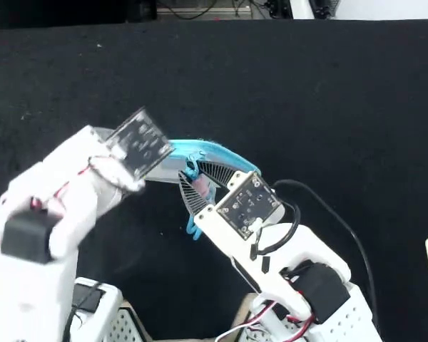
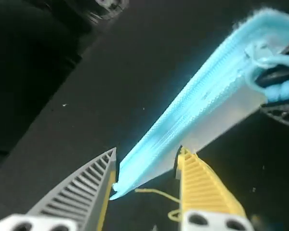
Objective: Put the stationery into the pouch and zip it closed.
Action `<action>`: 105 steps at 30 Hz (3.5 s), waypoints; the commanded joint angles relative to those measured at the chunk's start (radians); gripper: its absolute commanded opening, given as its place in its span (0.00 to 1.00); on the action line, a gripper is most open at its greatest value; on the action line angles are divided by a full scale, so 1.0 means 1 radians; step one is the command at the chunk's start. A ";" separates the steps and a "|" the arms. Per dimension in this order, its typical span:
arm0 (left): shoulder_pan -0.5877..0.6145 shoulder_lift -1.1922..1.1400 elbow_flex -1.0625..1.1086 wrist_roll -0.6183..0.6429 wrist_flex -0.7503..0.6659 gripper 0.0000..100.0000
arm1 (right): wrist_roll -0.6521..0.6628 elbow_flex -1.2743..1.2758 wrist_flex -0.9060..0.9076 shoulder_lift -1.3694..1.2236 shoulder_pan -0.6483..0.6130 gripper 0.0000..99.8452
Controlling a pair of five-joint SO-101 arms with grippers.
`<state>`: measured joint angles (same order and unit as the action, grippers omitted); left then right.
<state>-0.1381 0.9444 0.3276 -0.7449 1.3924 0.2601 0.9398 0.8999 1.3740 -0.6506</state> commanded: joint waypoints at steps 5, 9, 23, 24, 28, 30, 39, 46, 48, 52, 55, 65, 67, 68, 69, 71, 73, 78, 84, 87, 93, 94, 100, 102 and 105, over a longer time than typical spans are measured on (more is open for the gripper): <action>-0.048 -0.173 -0.154 -0.060 0.006 0.20 | 0.012 -0.036 0.003 -0.005 -0.008 0.01; -0.065 -0.172 -0.050 -0.055 -0.055 0.20 | 0.012 -0.042 0.052 -0.004 -0.008 0.01; -0.151 -0.106 0.275 0.089 -0.196 0.20 | 0.014 0.035 0.152 0.285 -0.008 0.01; -0.162 -0.072 0.300 0.103 -0.196 0.20 | 0.014 0.054 0.152 0.302 -0.008 0.01; -0.209 0.101 0.424 0.143 -0.195 0.20 | 0.051 0.120 0.152 0.352 -0.006 0.01; -0.216 0.201 0.496 0.152 -0.195 0.20 | 0.077 0.147 0.152 0.374 -0.006 0.01; -0.217 0.433 0.685 0.152 -0.121 0.21 | 0.084 0.188 0.206 0.427 0.115 0.01; -0.320 0.433 0.691 0.183 -0.078 0.21 | 0.083 0.219 0.215 0.427 0.155 0.01; -0.371 0.433 0.693 0.212 -0.075 0.21 | 0.083 0.242 0.215 0.429 0.155 0.01; -0.392 0.433 0.693 0.216 -0.129 0.21 | 0.083 0.286 0.215 0.437 0.155 0.01; -0.401 0.431 0.705 0.216 -0.199 0.21 | 0.083 0.305 0.215 0.437 0.155 0.01; -0.392 0.321 0.875 0.218 -0.548 0.21 | 0.077 0.302 0.212 0.438 0.152 0.01; -0.392 0.262 0.874 0.218 -0.594 0.21 | 0.077 0.302 0.207 0.438 0.152 0.01; -0.392 0.238 0.872 0.218 -0.618 0.21 | 0.075 0.302 0.207 0.438 0.150 0.01; -0.392 0.215 0.871 0.218 -0.644 0.20 | 0.075 0.300 0.209 0.438 0.150 0.01; -0.383 0.175 0.868 0.213 -0.695 0.20 | 0.075 0.298 0.212 0.438 0.150 0.01; -0.358 0.149 0.868 0.212 -0.749 0.20 | 0.075 0.298 0.213 0.438 0.150 0.01; -0.288 0.140 0.871 0.210 -0.778 0.20 | 0.075 0.302 0.213 0.438 0.150 0.01; -0.251 0.213 0.874 0.210 -0.680 0.20 | 0.075 0.303 0.213 0.438 0.150 0.01; -0.255 0.298 0.877 0.210 -0.606 0.20 | 0.075 0.306 0.210 0.438 0.150 0.01; -0.262 0.522 0.874 0.212 -0.439 0.21 | 0.074 0.306 0.210 0.438 0.149 0.01; -0.268 0.549 0.874 0.212 -0.414 0.21 | 0.074 0.306 0.209 0.438 0.149 0.01; -0.410 0.638 0.885 0.215 -0.331 0.20 | 0.074 0.306 0.207 0.438 0.149 0.01; -0.420 0.628 0.888 0.212 -0.361 0.20 | 0.074 0.306 0.207 0.438 0.149 0.01; -0.420 0.594 0.914 0.210 -0.430 0.20 | 0.074 0.306 0.207 0.438 0.149 0.01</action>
<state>-0.5416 1.5658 1.2298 -0.5378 1.0349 0.3353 1.2513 1.1132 1.7944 -0.5079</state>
